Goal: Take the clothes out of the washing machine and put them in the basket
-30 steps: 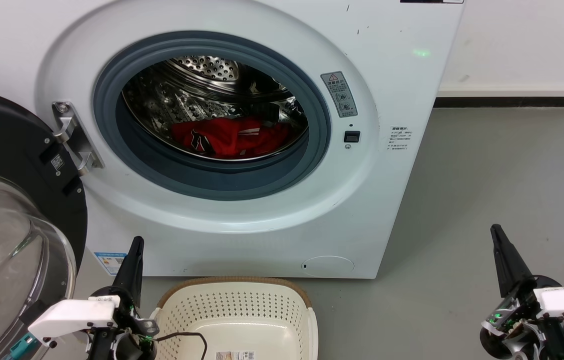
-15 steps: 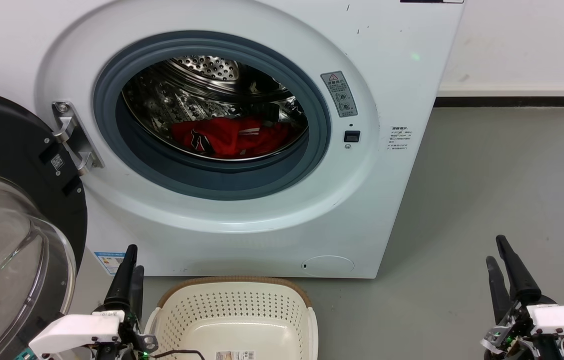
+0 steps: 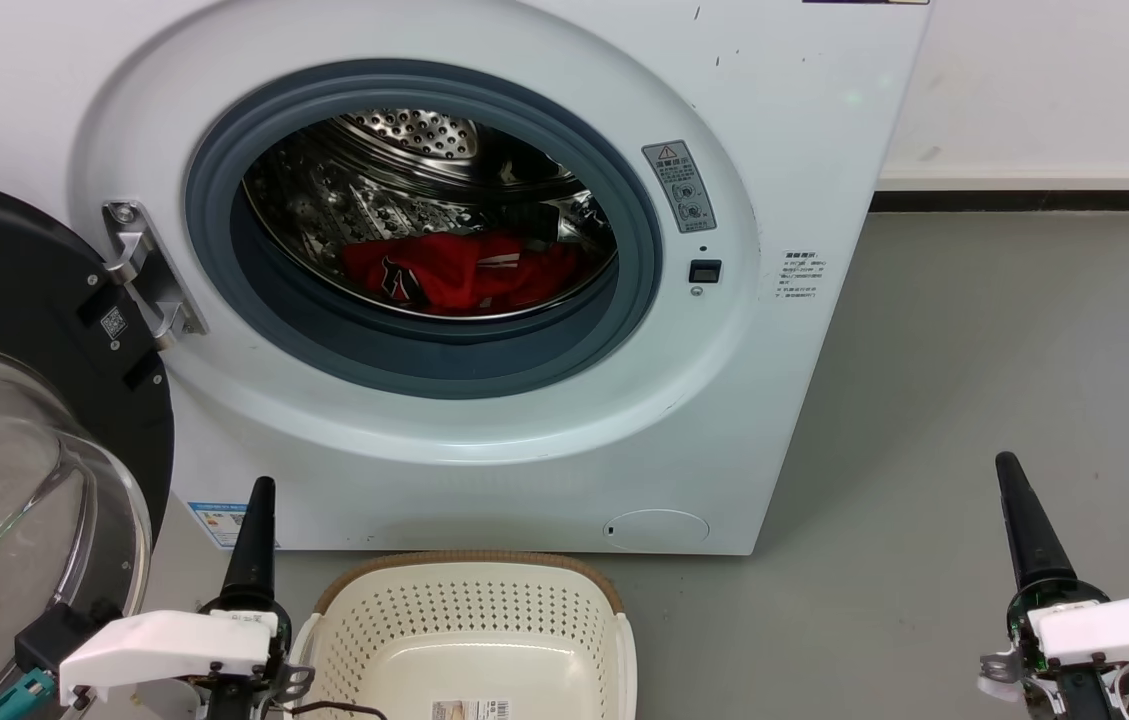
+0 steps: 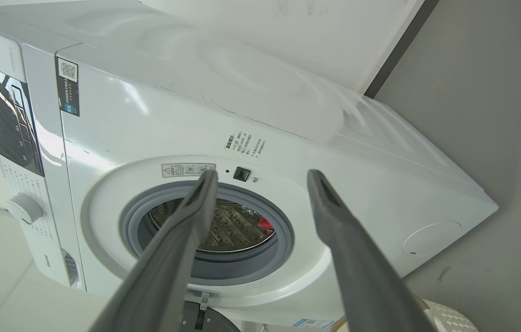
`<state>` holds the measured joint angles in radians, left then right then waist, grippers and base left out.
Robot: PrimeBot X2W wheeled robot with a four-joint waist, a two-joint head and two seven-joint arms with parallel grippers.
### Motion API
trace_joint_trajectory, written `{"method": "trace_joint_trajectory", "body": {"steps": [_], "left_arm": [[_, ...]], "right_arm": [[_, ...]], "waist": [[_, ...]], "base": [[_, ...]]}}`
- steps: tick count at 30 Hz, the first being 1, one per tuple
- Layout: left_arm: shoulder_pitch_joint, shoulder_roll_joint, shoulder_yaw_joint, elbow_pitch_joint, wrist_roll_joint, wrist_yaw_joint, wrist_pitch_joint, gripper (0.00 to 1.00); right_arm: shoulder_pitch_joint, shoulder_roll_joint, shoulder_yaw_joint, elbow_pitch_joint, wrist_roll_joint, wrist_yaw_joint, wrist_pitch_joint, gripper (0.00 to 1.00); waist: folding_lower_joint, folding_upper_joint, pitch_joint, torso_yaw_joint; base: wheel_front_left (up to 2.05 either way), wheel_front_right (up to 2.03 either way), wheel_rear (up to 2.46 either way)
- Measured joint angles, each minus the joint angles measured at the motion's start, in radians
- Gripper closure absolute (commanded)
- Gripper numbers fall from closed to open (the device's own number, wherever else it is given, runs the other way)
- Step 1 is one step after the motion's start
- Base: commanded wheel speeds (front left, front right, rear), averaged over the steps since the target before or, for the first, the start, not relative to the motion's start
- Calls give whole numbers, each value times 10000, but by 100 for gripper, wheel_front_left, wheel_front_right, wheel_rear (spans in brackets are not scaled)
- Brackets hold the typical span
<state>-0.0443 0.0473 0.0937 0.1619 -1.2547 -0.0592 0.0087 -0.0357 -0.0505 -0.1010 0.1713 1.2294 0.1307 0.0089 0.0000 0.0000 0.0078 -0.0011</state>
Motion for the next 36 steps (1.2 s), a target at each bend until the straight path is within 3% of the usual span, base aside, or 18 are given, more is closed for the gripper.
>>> {"method": "trace_joint_trajectory", "body": {"steps": [19, 36], "left_arm": [[366, 2, -541, -577, 3555, 663, -709, 0], [574, 6, -790, -872, 5919, 963, -1231, 0]], "right_arm": [[400, 4, 305, -867, -4115, 0, -708, 0], [625, 6, 397, -1275, -6844, 0, -1235, 0]], "waist": [[0, 0, 39, -11], [0, 0, 70, -15]], "base": [[0, 0, 0], [0, 0, 0]]}}
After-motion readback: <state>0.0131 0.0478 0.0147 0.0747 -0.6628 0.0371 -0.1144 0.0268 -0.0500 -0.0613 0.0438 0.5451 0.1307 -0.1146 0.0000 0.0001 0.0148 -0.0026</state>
